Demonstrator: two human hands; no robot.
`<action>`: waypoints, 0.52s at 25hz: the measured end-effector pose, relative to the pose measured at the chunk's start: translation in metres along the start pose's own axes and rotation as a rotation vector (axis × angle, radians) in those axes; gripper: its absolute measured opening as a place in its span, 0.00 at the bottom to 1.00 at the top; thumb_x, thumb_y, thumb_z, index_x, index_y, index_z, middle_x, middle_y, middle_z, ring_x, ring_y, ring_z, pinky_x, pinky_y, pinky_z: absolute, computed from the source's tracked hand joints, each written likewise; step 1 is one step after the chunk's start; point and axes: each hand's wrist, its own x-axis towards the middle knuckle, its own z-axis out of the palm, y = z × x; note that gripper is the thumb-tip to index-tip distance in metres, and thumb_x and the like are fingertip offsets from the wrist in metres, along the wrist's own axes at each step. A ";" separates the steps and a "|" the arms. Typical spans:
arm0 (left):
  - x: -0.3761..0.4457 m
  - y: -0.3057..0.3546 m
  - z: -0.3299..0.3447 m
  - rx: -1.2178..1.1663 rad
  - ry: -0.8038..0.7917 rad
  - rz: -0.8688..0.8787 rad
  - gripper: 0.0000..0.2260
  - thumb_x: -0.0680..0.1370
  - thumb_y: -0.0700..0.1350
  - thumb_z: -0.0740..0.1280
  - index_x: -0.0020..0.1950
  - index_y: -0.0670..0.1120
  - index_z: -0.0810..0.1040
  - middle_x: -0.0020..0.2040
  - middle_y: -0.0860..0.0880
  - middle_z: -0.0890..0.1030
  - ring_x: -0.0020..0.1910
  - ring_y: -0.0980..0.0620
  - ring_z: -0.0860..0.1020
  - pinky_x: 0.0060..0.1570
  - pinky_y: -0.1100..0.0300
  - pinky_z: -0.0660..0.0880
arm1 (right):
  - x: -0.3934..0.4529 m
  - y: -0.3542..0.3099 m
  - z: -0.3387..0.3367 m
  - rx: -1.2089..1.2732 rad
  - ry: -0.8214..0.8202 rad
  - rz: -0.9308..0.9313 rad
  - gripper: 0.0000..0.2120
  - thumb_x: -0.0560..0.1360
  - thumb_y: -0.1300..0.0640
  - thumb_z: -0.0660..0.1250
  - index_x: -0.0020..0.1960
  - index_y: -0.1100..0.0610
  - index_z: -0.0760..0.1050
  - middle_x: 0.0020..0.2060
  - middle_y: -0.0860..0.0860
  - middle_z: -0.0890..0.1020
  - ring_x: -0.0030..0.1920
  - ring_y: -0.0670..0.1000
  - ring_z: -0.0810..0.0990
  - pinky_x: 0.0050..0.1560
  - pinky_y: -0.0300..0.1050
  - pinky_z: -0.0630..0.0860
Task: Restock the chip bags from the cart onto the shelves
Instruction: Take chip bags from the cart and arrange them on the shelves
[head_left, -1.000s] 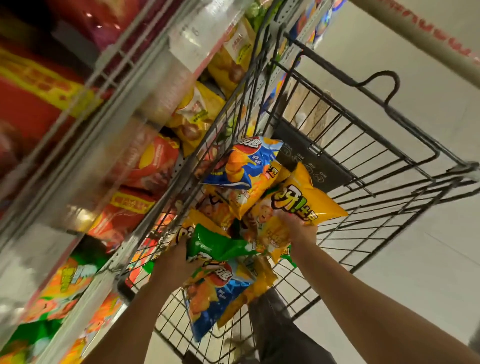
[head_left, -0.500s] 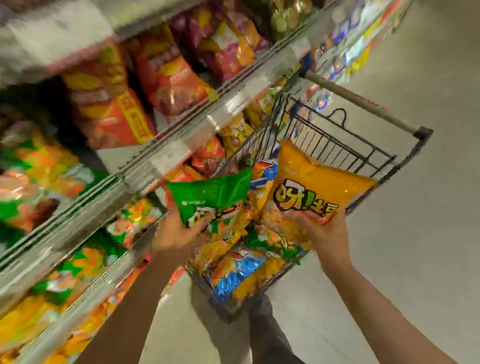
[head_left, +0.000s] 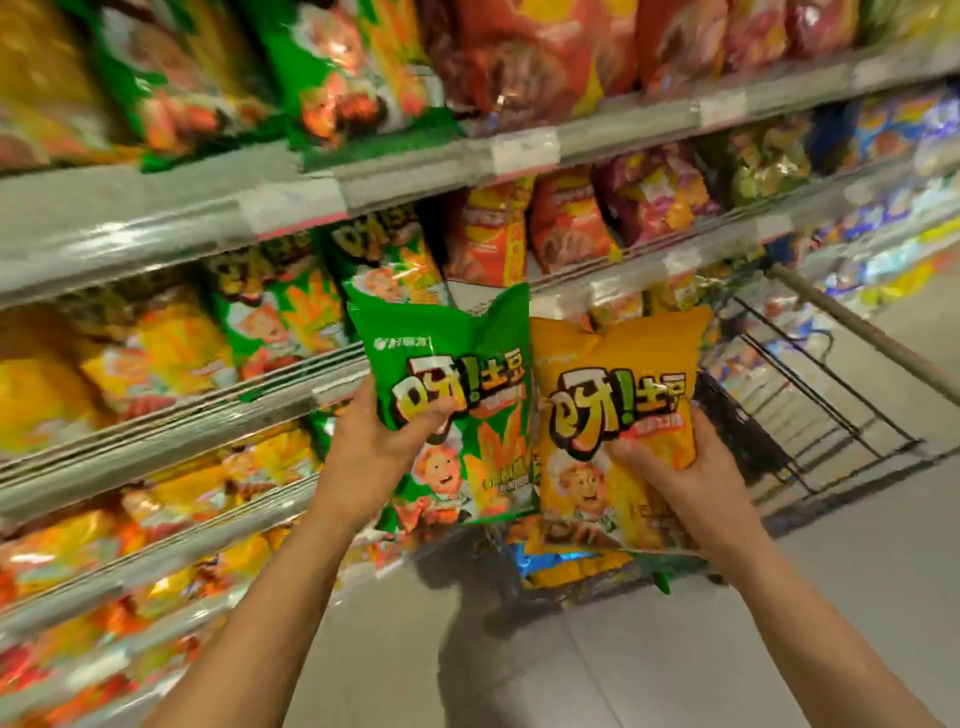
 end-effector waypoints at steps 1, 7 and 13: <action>-0.011 0.003 -0.007 0.007 0.022 -0.018 0.16 0.72 0.58 0.75 0.57 0.62 0.76 0.49 0.65 0.85 0.47 0.66 0.83 0.44 0.66 0.77 | -0.001 -0.003 0.002 0.012 -0.049 -0.010 0.31 0.57 0.30 0.75 0.58 0.34 0.74 0.50 0.39 0.86 0.48 0.40 0.86 0.49 0.45 0.79; -0.081 -0.001 0.006 -0.011 0.144 -0.121 0.21 0.70 0.62 0.74 0.60 0.59 0.77 0.51 0.59 0.86 0.46 0.61 0.85 0.40 0.66 0.78 | -0.002 0.015 -0.015 -0.062 -0.241 -0.015 0.31 0.57 0.27 0.73 0.57 0.34 0.74 0.50 0.38 0.85 0.50 0.40 0.84 0.51 0.48 0.79; -0.153 -0.012 0.044 -0.033 0.257 -0.244 0.24 0.69 0.62 0.75 0.60 0.53 0.79 0.50 0.55 0.87 0.45 0.56 0.86 0.34 0.67 0.79 | -0.026 0.050 -0.043 -0.065 -0.389 0.009 0.35 0.58 0.26 0.73 0.64 0.31 0.72 0.54 0.33 0.83 0.54 0.35 0.81 0.54 0.46 0.79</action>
